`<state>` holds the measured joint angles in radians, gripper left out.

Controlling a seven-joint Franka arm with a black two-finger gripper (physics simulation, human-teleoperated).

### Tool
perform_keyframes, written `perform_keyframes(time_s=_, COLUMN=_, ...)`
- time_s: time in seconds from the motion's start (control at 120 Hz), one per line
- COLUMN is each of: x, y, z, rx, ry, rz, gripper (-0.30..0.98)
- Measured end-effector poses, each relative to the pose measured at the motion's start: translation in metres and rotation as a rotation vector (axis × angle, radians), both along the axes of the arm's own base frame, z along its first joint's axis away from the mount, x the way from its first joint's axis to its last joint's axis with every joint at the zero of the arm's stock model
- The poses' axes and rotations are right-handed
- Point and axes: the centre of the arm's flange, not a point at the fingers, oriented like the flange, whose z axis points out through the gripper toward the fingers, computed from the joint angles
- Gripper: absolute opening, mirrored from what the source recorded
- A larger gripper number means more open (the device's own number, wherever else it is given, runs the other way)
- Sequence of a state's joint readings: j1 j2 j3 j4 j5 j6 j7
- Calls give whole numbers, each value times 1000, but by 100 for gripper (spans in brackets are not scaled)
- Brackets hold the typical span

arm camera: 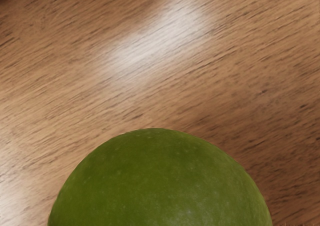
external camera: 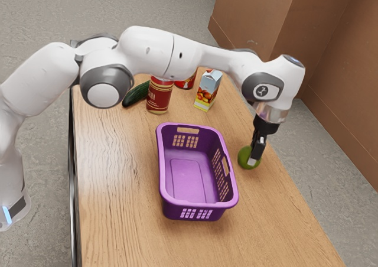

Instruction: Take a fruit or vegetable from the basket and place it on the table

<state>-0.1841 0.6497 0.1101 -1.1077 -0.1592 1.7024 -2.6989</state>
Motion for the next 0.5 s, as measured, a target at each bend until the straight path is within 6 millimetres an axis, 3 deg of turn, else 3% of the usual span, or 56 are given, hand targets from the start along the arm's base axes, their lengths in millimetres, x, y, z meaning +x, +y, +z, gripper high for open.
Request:
perform_keyframes(time_s=0.15, x=0, y=-1, z=3, rx=-2, ry=-10, rz=-30, gripper=65)
perform_keyframes(time_s=0.267, x=-3, y=10, z=29, rx=14, ry=-50, rz=-36, gripper=67)
perform_keyframes(time_s=0.325, x=-15, y=28, z=87, rx=39, ry=-125, rz=-26, gripper=68)
perform_keyframes(time_s=0.367, x=-33, y=42, z=139, rx=46, ry=-180, rz=-19, gripper=68)
perform_keyframes(time_s=0.408, x=-50, y=53, z=175, rx=53, ry=-209, rz=-11, gripper=68)
perform_keyframes(time_s=0.5, x=-73, y=56, z=211, rx=56, ry=-219, rz=-23, gripper=68)
